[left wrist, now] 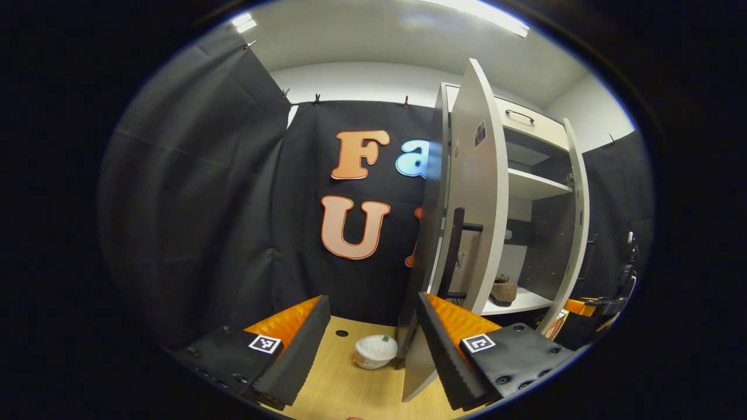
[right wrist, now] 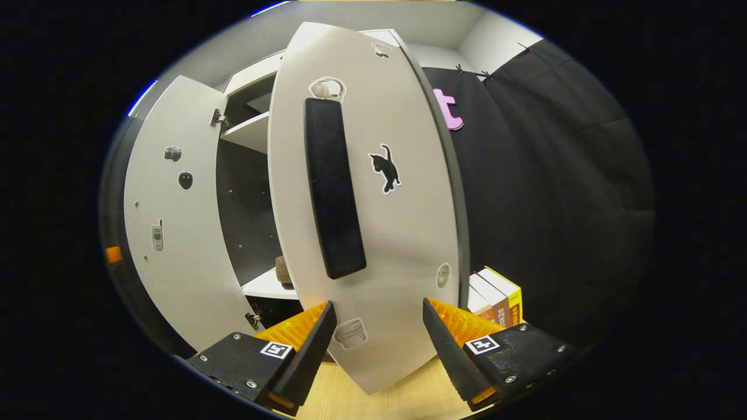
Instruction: Grab one shoe with the right hand and put it into the shoe cabinet, grab the other shoe with the left hand and put it into the shoe cabinet; then close the right door with the right hand and the left door with the left hand.
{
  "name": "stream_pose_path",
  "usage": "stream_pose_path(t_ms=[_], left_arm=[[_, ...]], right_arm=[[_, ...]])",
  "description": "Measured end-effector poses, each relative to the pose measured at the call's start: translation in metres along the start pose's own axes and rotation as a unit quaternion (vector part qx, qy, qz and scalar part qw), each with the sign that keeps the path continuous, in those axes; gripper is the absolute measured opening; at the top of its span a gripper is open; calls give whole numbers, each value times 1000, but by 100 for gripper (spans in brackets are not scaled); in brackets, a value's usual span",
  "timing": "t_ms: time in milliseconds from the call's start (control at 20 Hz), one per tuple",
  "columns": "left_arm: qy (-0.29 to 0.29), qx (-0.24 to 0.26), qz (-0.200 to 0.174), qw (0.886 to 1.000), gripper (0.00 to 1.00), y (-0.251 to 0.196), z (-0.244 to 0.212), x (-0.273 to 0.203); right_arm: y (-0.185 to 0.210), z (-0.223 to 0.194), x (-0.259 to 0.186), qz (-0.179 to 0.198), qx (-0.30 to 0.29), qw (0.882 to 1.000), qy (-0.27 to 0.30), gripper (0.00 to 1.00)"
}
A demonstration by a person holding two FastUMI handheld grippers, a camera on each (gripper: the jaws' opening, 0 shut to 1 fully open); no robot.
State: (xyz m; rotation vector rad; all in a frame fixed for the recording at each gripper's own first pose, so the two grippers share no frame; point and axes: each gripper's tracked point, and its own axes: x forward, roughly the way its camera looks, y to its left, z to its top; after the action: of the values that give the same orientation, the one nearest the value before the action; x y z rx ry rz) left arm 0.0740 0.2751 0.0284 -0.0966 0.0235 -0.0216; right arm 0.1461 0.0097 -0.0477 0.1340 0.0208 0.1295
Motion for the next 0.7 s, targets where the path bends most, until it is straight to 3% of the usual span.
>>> stream_pose_path(t_ms=[350, 700], left_arm=[[24, -8, -28, 999, 97, 3, -36, 37], [46, -9, -53, 998, 97, -10, -67, 63]], right_arm=[[22, -3, -3, -10, 9, 1000, 2, 92], [24, 24, -34, -22, 1, 1000, -22, 92]])
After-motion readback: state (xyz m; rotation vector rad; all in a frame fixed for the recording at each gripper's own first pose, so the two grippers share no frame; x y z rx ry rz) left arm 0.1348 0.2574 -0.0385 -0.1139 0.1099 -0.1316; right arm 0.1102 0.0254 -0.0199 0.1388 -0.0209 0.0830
